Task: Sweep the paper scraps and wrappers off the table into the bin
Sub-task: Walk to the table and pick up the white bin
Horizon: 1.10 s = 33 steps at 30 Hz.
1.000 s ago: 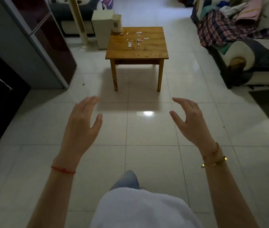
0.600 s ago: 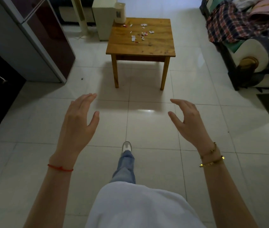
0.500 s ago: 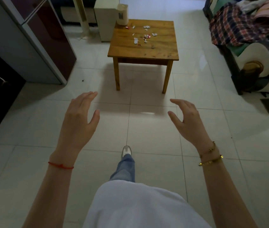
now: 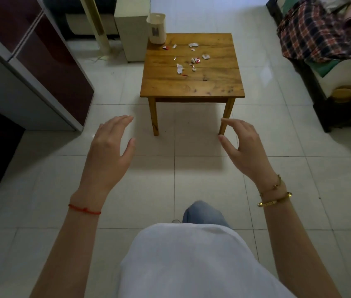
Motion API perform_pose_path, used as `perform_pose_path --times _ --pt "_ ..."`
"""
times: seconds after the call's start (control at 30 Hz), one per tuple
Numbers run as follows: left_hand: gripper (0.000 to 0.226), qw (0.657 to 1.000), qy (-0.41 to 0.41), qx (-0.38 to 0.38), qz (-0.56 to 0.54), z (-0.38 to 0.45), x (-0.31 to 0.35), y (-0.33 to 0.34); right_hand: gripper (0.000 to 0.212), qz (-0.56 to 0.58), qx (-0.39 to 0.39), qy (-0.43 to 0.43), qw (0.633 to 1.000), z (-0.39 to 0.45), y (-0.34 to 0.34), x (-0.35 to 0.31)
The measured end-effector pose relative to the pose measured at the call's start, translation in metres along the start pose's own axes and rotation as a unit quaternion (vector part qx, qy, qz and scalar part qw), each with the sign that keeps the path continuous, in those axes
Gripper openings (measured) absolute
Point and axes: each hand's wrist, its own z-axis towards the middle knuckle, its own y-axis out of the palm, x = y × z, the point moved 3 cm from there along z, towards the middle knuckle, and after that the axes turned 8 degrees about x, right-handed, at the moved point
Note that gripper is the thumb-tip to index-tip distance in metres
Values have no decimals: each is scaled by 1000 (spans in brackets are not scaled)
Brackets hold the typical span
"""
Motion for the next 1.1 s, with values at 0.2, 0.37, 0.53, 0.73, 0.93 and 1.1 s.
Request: perform_pose_path --times 0.2,0.37,0.53,0.73,0.93,1.1 --pt "49 1000 3 -8 -1 88 -22 40 41 -2 8 17 1000 82 30 36" --pt "49 1000 6 -5 -7 173 -31 83 40 6 8 17 1000 171 49 69" --pt "48 1000 -1 -3 -4 270 -28 117 38 17 5 4 1000 276 53 90" --pt "48 1000 -5 6 5 372 -31 148 38 24 -9 -21 999 393 66 110" --pt "48 1000 -17 6 11 450 -50 176 36 19 -8 -38 999 480 94 131" --pt "47 999 -46 -15 21 514 -81 208 38 -8 -29 -21 999 537 134 149"
